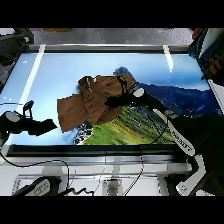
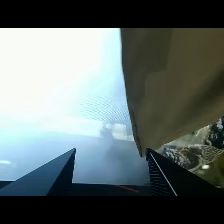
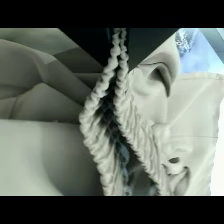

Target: Fold the clothes and pants, and hang the long-sleeved shirts on hangers.

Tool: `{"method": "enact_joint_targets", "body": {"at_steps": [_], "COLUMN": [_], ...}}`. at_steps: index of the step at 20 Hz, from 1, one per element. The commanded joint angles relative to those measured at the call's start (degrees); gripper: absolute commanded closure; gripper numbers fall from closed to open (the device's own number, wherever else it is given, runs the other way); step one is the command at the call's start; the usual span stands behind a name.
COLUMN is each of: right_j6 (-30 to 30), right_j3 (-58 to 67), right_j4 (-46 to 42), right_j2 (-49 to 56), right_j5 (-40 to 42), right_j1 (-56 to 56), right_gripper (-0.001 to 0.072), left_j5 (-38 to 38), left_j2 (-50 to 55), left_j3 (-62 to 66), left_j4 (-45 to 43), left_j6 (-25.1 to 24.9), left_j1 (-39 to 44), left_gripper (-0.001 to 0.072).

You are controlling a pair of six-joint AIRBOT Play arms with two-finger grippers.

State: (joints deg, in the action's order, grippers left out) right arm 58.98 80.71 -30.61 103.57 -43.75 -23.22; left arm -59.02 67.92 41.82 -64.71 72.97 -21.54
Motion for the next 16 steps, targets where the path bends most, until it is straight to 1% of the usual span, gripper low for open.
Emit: {"method": "enact_joint_targets", "body": {"at_steps": [1, 2, 3, 4, 5, 6, 7, 8, 10, 12, 16], "right_j6": [-1.8, -3.0, -3.3, -3.3, -3.3, -3.3, -3.4, -4.0, -4.5, -2.9, 8.8], "right_j3": [0.0, 0.0, 0.0, 0.0, 0.0, 0.0, 0.1, 0.5, 3.1, 6.8, 15.4], "right_j4": [0.1, 0.1, 0.0, -0.1, -0.1, -0.1, -0.1, -1.0, -5.8, -11.5, -22.9], "right_j2": [-1.0, -1.1, -1.2, -1.2, -1.2, -1.4, -1.6, -2.1, -3.3, -5.4, -11.2], "right_j5": [-0.3, -0.3, -0.2, -0.2, -0.2, -0.2, -0.2, -0.2, -0.3, -0.2, -0.2], "right_j1": [0.0, 0.0, 0.0, 0.0, 0.0, 0.0, 0.0, 0.0, 0.4, 1.7, 9.4], "right_gripper": [0.0676, 0.0676, 0.0676, 0.0676, 0.0676, 0.0676, 0.0676, 0.0676, 0.0676, 0.0676, 0.0676], "left_j5": [-1.2, -0.8, 0.3, 1.9, 4.0, 5.6, 7.4, 9.3, 14.8, 16.2, 12.2], "left_j2": [4.2, 5.9, 7.8, 9.5, 11.1, 12.3, 13.4, 14.0, 14.3, 14.3, 12.5], "left_j3": [-2.6, -3.4, -3.9, -4.0, -4.0, -4.0, -4.0, -3.9, -3.8, -1.8, 12.3], "left_j4": [13.6, 16.9, 19.0, 20.2, 22.1, 24.6, 27.7, 30.4, 35.6, 39.8, 39.9], "left_j6": [-7.3, -9.6, -10.5, -10.5, -10.7, -12.2, -14.7, -16.5, -17.2, -18.3, -18.3], "left_j1": [-3.9, -3.2, -2.3, -1.3, -0.1, 1.0, 2.3, 3.4, 5.0, 4.9, 2.0], "left_gripper": [0.0197, 0.0198, 0.0199, 0.0200, 0.0212, 0.0240, 0.0247, 0.0271, 0.0683, 0.0685, 0.0686]}}
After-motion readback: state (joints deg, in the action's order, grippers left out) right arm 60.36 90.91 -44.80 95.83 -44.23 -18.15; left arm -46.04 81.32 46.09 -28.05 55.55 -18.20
